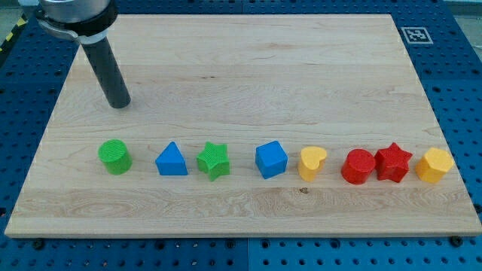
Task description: Move the green circle toward the left center
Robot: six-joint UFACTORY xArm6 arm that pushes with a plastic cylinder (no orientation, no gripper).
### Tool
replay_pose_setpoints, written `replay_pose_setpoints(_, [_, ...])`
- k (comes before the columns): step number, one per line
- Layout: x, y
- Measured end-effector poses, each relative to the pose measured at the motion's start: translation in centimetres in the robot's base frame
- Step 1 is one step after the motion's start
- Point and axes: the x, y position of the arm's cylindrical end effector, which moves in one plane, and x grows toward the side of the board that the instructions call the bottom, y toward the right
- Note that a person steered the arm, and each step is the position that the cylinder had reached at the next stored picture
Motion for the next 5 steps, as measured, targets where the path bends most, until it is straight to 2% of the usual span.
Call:
replay_pose_setpoints(3, [0.0,0.0])
replay_pose_setpoints(4, [4.0,-1.3])
replay_pose_setpoints(5, [10.3,-2.5])
